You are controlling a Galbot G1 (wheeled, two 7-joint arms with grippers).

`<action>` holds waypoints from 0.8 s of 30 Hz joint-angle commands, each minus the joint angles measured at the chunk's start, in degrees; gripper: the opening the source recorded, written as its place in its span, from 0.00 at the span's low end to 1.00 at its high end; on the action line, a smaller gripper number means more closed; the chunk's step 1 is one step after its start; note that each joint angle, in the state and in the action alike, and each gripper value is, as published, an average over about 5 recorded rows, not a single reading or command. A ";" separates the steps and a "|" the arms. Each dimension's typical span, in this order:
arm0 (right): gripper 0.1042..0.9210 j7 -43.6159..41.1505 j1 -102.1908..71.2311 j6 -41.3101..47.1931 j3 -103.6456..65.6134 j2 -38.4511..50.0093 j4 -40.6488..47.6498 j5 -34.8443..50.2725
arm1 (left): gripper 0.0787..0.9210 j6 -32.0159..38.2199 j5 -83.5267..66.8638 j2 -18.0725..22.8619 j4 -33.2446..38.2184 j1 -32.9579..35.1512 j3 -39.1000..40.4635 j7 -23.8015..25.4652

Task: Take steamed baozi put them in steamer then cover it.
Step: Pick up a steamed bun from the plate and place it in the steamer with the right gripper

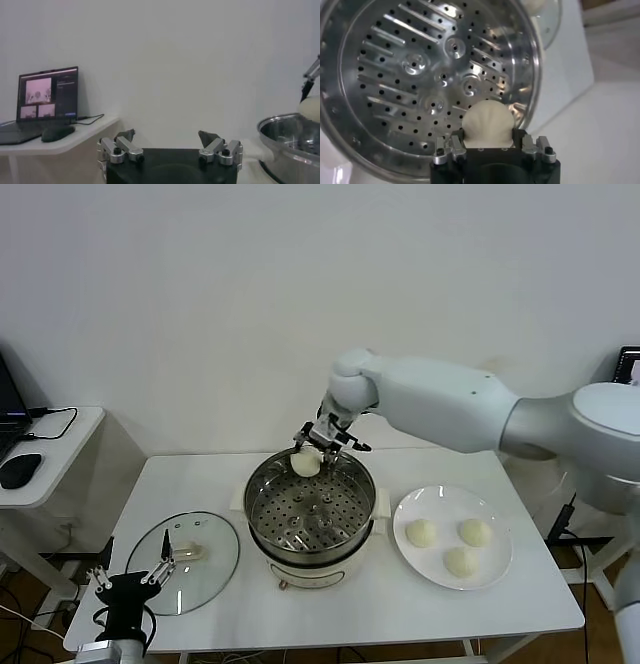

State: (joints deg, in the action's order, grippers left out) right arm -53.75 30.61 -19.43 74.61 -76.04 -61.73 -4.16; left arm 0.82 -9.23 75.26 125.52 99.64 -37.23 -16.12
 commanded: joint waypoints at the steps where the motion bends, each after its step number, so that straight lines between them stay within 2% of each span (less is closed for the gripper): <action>1: 0.61 0.07 -3.02 -4.67 0.85 -3.79 5.50 -7.04 | 0.88 0.06 -0.06 -0.21 -0.27 -0.21 -0.02 0.02; 12: 0.62 0.08 -5.30 -5.88 0.21 -5.64 8.27 -8.89 | 0.88 0.15 -0.19 -0.37 -0.31 -0.30 -0.01 -0.01; 15: 0.66 0.45 -5.13 -6.43 -0.51 -5.73 8.52 -9.25 | 0.88 0.16 -0.20 -0.34 -0.22 -0.29 -0.02 -0.03; 18: 0.76 0.31 -3.03 -5.82 -1.03 -5.09 7.42 -7.82 | 0.88 0.14 -0.15 -0.27 -0.05 -0.25 0.03 -0.03; 20: 0.84 -1.03 -0.25 -2.82 -0.71 -3.78 5.12 -3.60 | 0.88 0.10 -0.08 -0.20 0.15 -0.23 0.12 -0.02; 24: 0.88 -6.17 5.42 9.29 -0.52 0.73 -1.94 6.19 | 0.88 0.04 0.05 -0.20 0.80 -0.01 0.24 0.01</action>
State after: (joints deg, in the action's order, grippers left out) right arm -55.35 29.66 -21.17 74.23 -79.09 -57.36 -7.77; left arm 0.94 -9.30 75.11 125.84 99.43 -37.09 -16.14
